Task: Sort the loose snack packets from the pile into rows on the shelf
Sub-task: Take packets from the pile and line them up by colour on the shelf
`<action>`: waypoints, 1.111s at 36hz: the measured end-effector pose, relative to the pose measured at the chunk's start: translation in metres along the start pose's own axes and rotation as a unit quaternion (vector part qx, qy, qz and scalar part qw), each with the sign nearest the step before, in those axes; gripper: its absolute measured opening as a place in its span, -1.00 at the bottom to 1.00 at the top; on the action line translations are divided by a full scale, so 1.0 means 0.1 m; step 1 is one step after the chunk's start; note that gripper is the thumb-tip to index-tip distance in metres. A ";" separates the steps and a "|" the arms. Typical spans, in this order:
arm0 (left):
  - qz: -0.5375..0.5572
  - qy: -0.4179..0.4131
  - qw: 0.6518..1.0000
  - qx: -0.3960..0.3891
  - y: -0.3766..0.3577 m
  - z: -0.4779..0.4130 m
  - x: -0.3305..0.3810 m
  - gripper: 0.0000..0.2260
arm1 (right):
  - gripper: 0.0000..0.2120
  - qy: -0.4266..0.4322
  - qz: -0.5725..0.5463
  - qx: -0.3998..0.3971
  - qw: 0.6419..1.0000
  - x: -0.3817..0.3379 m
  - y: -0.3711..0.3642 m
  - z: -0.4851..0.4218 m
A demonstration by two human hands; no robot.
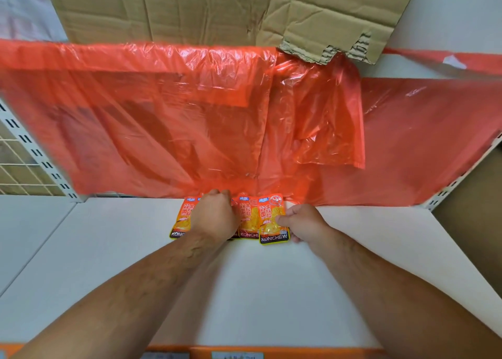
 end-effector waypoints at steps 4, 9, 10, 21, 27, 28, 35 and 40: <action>-0.045 -0.059 0.997 0.038 0.11 0.07 -0.10 -0.78 | -0.84 -0.002 0.000 0.003 1.000 -0.08 -0.13 -0.06; -0.064 -0.061 0.996 0.027 0.20 0.15 -0.24 -0.76 | -0.74 -0.017 0.066 0.062 0.996 -0.15 -0.18 -0.14; -0.062 -0.059 0.996 0.024 0.21 0.16 -0.26 -0.75 | -0.69 -0.021 0.091 0.078 0.993 -0.15 -0.17 -0.15; -0.065 -0.032 0.997 -0.020 0.21 0.26 -0.36 -0.68 | -0.85 -0.035 0.199 0.167 0.965 -0.21 -0.18 -0.07; -0.069 -0.030 0.996 -0.038 0.21 0.29 -0.34 -0.68 | -0.82 -0.030 0.243 0.189 0.951 -0.23 -0.19 -0.05; -0.070 -0.030 0.996 -0.041 0.21 0.30 -0.33 -0.69 | -0.84 -0.027 0.246 0.191 0.950 -0.23 -0.18 -0.04; -0.079 -0.042 0.994 -0.062 0.21 0.34 -0.26 -0.70 | -0.76 -0.005 0.251 0.206 0.946 -0.20 -0.14 0.01; -0.091 -0.049 0.993 -0.056 0.29 0.39 -0.21 -0.68 | -0.75 0.057 0.280 0.218 0.933 -0.23 -0.18 0.09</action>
Point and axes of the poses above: each hand's wrist, its own z-axis away from the middle knuckle, its own y-axis out of the back of the hand, x = y × z, the point moved 6 cm from there along -z, towards the middle knuckle, and after that the axes turned 14 degrees about -y, right-handed, at the moved point
